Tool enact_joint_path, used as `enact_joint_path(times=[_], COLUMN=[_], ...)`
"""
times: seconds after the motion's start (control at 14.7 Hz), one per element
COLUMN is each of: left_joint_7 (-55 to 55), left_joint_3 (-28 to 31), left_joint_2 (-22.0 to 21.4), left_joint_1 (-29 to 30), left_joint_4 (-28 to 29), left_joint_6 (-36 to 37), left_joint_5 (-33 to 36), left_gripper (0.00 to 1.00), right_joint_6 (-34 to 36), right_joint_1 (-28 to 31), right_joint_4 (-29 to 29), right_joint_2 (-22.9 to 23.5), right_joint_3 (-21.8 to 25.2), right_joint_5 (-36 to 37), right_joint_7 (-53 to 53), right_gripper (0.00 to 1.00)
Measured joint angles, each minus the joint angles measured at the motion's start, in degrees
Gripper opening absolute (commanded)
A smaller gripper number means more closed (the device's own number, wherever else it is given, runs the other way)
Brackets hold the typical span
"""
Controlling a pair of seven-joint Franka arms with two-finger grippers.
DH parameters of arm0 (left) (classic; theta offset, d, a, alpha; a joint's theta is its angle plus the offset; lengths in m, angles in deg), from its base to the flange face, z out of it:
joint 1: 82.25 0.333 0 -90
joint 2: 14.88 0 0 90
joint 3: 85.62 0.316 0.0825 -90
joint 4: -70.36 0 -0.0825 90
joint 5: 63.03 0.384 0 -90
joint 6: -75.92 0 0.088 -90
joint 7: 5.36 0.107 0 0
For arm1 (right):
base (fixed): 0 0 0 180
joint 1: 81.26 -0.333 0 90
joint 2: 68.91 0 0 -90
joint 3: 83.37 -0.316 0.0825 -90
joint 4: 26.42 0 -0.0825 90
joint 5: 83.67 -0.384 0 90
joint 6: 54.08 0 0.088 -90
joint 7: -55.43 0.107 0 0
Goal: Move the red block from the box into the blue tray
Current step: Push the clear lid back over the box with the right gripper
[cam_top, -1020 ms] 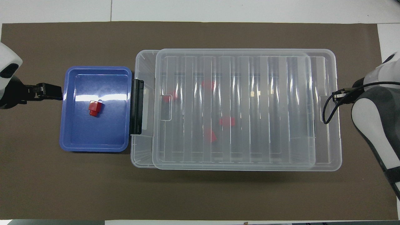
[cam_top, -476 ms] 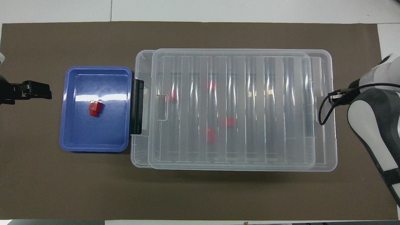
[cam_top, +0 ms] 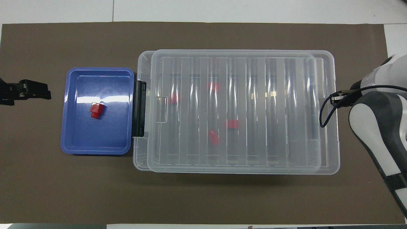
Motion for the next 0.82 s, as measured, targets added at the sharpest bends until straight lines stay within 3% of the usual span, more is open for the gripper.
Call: enact_joint_path(times=[0.82], left_joint_7=[0.1], left_joint_3=[-0.2], left_joint_2=[0.0], left_joint_1=[0.1], left_joint_4=[0.0], left_joint_6=[0.4], left_joint_5=[0.0], left_gripper=[1.00], right_joint_6=[0.0], right_joint_1=[0.0], right_joint_4=[-0.1], right_joint_2=[-0.2], right_joint_3=[-1.6], right_joint_5=[0.0], right_joint_7=[1.7], right_gripper=[0.00])
